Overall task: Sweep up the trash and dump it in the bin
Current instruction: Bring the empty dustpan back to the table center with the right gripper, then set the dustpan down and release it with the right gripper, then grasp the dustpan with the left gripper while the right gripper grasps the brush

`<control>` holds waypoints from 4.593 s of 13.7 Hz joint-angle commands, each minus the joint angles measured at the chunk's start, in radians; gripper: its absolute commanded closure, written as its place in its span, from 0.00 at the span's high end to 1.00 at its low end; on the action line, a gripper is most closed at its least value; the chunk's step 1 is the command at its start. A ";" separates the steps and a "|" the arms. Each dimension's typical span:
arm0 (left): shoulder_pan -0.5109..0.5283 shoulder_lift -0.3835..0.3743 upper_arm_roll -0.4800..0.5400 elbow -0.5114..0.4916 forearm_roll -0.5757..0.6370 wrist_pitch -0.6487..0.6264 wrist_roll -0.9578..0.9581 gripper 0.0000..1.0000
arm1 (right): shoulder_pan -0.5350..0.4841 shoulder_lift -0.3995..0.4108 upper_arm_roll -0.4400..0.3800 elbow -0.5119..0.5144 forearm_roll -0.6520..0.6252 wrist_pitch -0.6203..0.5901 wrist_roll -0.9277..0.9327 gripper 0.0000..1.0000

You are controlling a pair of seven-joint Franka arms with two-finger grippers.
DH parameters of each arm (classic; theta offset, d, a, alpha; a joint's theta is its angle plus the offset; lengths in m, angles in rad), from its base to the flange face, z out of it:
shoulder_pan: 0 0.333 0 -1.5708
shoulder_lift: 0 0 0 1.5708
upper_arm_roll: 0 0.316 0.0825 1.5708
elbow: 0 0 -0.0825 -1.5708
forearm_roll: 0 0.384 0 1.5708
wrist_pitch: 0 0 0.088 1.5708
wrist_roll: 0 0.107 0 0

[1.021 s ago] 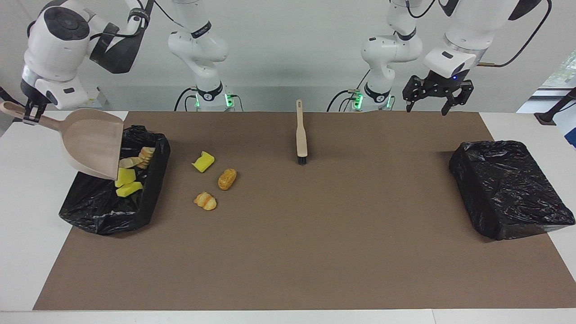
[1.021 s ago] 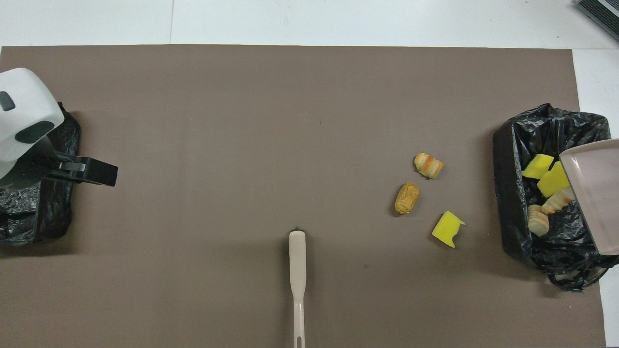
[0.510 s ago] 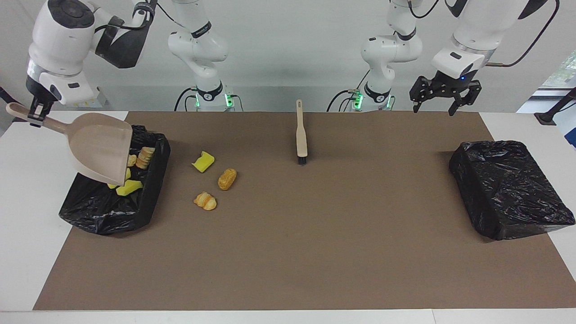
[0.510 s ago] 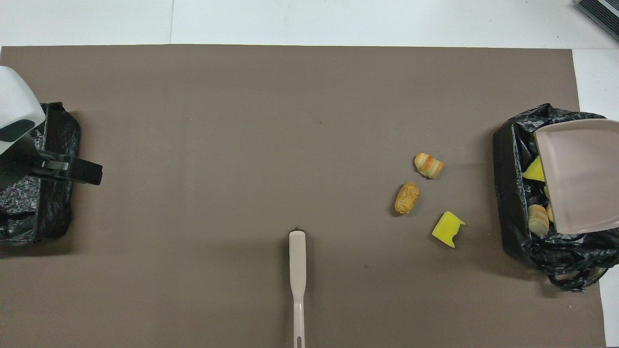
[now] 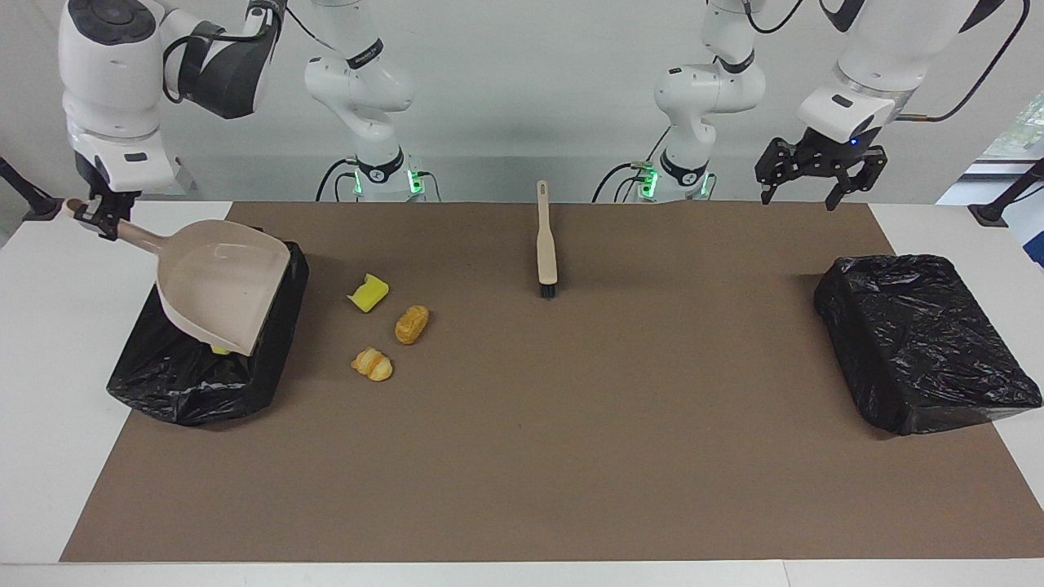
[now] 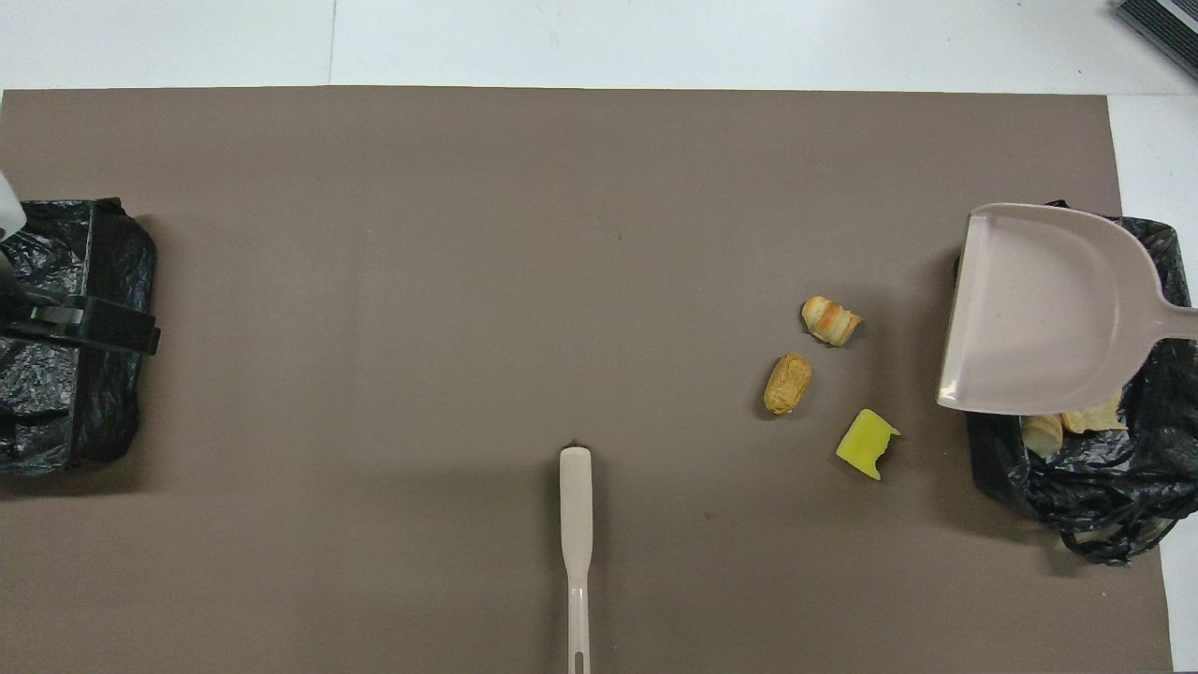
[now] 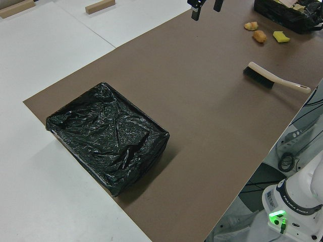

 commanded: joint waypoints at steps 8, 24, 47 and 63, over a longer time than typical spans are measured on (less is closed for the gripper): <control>-0.016 0.002 0.029 0.027 0.004 -0.024 0.004 1.00 | 0.267 0.028 0.001 -0.073 0.291 -0.037 0.791 0.00; -0.018 -0.009 0.028 0.027 0.005 -0.028 -0.004 1.00 | 0.681 0.262 0.001 -0.010 0.542 0.276 1.771 0.00; -0.028 -0.013 -0.077 -0.096 -0.002 0.112 -0.007 1.00 | 0.807 0.306 0.033 0.027 0.479 0.193 1.956 1.00; -0.472 0.298 -0.104 -0.330 -0.041 0.673 -0.602 1.00 | 1.106 -0.090 0.043 -0.689 0.580 0.593 2.284 1.00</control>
